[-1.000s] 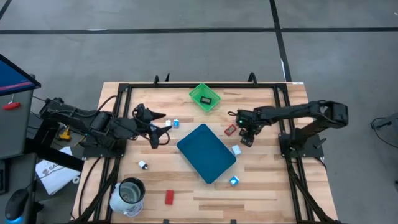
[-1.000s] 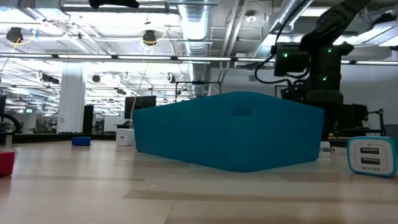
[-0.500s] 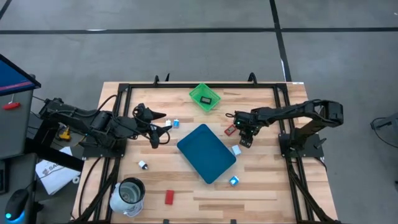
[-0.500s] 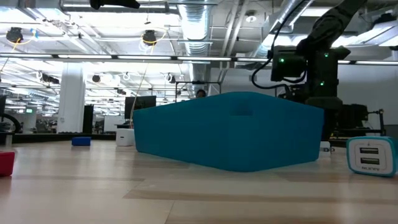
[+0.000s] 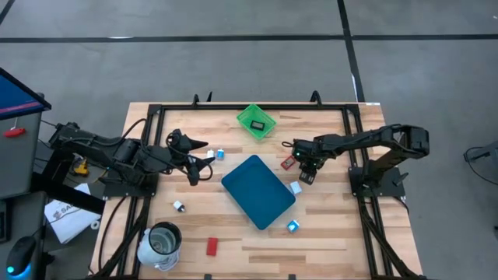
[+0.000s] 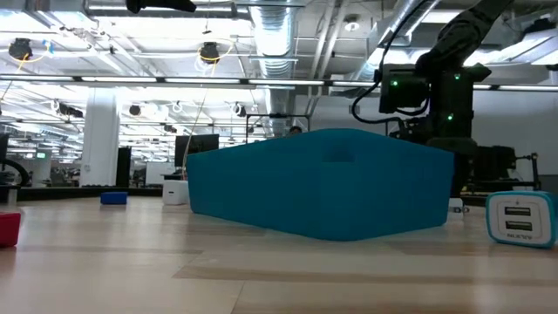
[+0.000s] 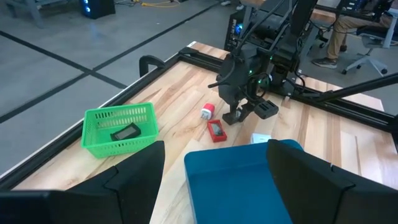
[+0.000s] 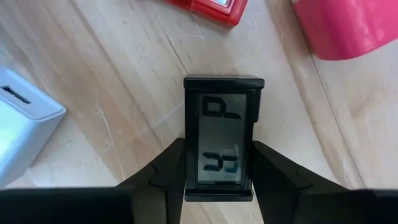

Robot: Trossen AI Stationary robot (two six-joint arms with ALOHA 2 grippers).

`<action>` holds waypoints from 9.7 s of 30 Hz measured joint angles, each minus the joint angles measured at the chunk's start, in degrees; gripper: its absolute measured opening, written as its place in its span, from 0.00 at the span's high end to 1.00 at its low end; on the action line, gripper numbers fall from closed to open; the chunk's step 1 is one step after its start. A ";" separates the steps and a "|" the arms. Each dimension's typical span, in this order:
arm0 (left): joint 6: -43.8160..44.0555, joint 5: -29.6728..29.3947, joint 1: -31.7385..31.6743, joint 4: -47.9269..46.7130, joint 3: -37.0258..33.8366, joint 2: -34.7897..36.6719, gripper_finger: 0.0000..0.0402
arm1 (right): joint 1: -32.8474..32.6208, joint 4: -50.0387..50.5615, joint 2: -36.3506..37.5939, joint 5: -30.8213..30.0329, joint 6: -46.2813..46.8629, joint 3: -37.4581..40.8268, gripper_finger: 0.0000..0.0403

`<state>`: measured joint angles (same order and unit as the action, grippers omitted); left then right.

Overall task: Pick & Place Office items
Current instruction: Put the black digital timer into the green bin, then put the top red digital timer into the green bin

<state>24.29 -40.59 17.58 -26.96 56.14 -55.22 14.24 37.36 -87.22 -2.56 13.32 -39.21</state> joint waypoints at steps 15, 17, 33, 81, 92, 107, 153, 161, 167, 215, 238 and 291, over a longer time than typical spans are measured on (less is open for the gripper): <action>-0.02 -0.03 0.00 -0.02 0.00 0.00 0.31 | -6.29 3.26 8.13 3.45 11.78 0.25 0.66; -0.02 -0.03 0.00 -0.02 0.00 0.00 0.31 | -8.72 4.33 10.93 3.95 15.36 0.29 0.66; -0.04 -0.11 -1.55 -0.04 0.00 0.00 0.31 | -19.16 -2.42 20.13 0.86 37.94 -9.64 0.64; 3.17 -4.91 -3.63 0.00 0.04 -0.02 0.31 | 17.38 24.11 -43.32 10.97 -11.39 -77.72 0.64; 3.08 -4.86 -3.63 0.00 0.04 -0.02 0.31 | 17.42 24.42 -43.34 5.34 -11.92 -77.72 0.64; 3.02 -4.65 -3.63 0.63 0.02 -0.02 0.31 | 17.53 26.28 -43.34 5.61 -10.80 -77.67 0.64; 0.17 -3.95 -3.23 -1.05 0.00 -0.02 0.31 | 15.74 32.82 -12.13 6.56 -21.53 -56.04 0.49; 0.46 -3.95 -3.23 -1.57 0.00 -0.02 0.31 | 17.18 16.60 2.16 10.11 -16.47 -28.89 0.45; 1.54 -3.92 -3.36 -1.55 0.00 -0.02 0.31 | 13.65 8.77 6.03 10.60 -29.28 -16.45 0.42; 7.69 -4.38 -3.48 -1.27 0.00 -0.02 0.31 | 4.10 -7.74 -11.76 10.59 -63.80 -12.15 0.65; 6.85 -4.35 -3.48 -1.29 0.00 -0.02 0.31 | 6.50 -12.60 -2.13 8.39 -32.23 -23.15 0.67; 7.66 -4.69 -3.41 -0.48 0.00 0.00 0.31 | 20.74 10.46 -43.41 11.51 -11.96 -70.97 0.67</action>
<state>31.95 -45.28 14.17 -27.44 56.14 -55.22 34.98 47.82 -130.63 8.94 1.37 -110.18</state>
